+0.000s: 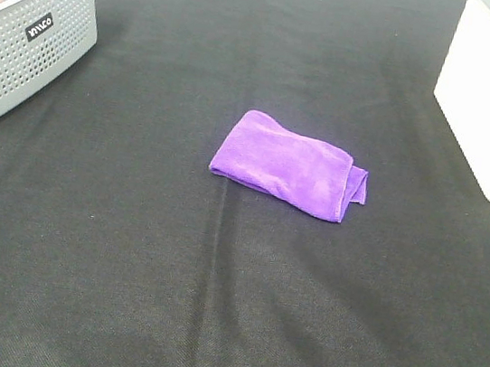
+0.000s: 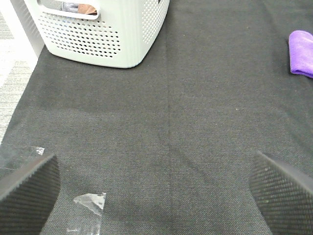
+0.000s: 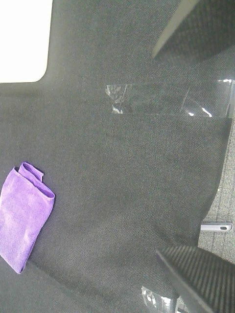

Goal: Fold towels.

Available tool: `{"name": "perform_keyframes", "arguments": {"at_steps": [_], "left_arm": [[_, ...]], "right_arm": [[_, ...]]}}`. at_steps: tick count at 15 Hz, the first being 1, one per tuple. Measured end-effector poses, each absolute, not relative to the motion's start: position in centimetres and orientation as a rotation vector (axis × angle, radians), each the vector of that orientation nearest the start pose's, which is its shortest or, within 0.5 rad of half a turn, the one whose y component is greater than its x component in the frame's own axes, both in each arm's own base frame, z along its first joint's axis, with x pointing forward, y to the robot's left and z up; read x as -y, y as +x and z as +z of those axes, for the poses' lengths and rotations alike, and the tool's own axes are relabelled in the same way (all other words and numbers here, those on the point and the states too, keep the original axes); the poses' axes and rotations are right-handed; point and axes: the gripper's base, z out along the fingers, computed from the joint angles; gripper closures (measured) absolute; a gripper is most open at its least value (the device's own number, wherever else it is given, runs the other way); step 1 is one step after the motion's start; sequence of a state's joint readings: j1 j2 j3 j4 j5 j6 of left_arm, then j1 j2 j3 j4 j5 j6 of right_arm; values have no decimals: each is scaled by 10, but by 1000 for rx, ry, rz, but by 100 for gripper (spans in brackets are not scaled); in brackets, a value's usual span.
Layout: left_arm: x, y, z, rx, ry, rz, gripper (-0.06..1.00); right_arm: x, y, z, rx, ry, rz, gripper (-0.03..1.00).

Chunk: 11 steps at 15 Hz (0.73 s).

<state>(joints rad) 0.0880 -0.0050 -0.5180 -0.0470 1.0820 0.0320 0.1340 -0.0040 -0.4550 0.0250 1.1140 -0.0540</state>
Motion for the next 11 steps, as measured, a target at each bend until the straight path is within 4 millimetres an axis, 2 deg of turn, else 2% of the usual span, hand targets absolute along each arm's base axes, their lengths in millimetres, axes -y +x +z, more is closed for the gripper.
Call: {"name": "perform_keyframes", "arguments": {"at_steps": [11], "left_arm": [[6,-8,281,-2040,-63,-4,-4]], "right_arm": [[-2,-3,261,-2130,-202,80,3]]}}
